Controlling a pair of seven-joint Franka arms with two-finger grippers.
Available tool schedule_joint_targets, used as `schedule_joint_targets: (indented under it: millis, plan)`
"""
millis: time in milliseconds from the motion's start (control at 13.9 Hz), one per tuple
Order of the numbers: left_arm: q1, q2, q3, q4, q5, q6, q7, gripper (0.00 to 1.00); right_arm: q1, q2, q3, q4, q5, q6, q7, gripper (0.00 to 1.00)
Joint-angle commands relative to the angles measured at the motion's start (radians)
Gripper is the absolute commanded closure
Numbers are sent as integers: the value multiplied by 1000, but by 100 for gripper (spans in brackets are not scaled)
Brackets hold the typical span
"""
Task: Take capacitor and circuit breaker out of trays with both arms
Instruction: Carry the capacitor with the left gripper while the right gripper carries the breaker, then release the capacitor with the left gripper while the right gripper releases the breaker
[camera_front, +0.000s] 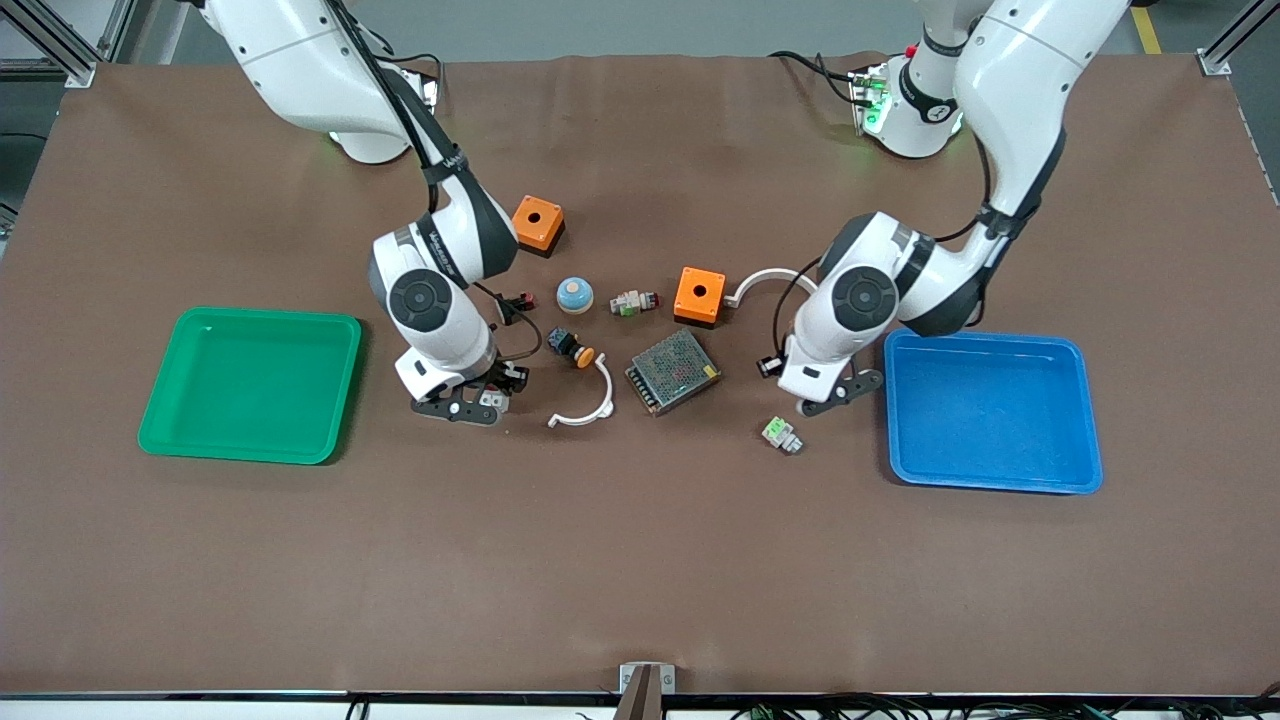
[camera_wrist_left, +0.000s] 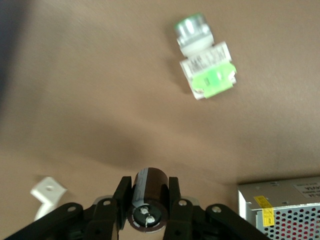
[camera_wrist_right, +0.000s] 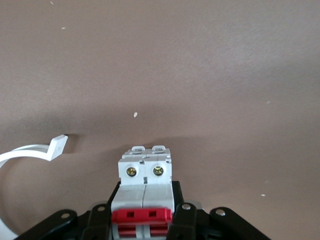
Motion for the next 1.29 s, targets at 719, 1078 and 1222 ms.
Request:
schedule_joint_targets:
  millis: [719, 1078, 1222]
  plan:
    - [14, -63, 3, 39, 9, 28, -43, 0, 17, 57, -15, 117, 5, -26, 33, 0]
    - [115, -92, 3, 298, 11, -199, 178, 0, -121, 41, -18, 390, 4, -403, -183, 0]
    - [159, -94, 11, 384, 17, -276, 299, 0, -198, -10, -21, 390, 4, -460, -339, 0]
